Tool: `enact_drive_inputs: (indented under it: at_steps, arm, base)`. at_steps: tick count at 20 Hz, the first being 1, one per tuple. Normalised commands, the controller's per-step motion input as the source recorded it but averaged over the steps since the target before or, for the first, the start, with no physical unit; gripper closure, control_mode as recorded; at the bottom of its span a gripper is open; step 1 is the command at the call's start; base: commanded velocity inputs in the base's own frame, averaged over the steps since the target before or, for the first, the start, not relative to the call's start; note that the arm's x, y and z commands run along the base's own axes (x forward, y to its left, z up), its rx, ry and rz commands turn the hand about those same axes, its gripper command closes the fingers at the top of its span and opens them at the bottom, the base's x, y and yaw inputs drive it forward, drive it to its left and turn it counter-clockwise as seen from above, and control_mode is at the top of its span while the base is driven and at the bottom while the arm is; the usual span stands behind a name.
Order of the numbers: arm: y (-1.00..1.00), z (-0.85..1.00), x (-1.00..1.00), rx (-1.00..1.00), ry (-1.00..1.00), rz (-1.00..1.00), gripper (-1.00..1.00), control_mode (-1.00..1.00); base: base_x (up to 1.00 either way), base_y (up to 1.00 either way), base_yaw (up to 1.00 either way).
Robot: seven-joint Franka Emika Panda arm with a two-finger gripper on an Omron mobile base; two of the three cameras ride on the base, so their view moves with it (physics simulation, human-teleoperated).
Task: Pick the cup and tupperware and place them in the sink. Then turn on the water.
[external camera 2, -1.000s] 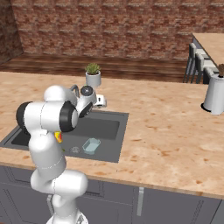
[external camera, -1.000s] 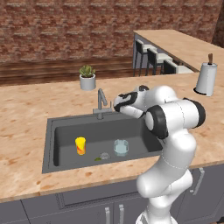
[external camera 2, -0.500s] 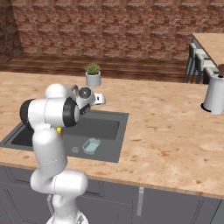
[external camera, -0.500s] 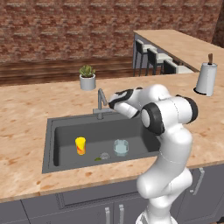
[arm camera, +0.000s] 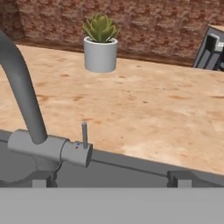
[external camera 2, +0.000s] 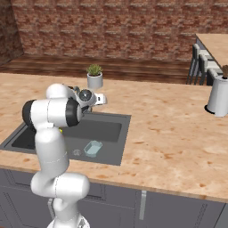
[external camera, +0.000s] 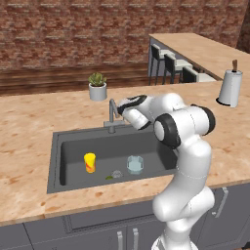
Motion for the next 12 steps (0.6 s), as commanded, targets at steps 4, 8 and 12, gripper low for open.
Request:
enact_drive_inputs:
  at_steps: [4, 8, 12]
  arm:
    - [0.0, 0.0, 0.07, 0.0, -0.09, 0.0, -1.0, -1.0]
    - [0.0, -0.08, 0.0, 0.0, -0.12, 0.01, -1.0, -1.0]
    - [0.0, -0.29, 0.0, 0.0, -0.11, 0.03, -1.0, -1.0]
  base:
    - [0.0, 0.0, 0.0]
    - [0.0, 0.0, 0.0]
    - [0.0, 0.0, 0.0]
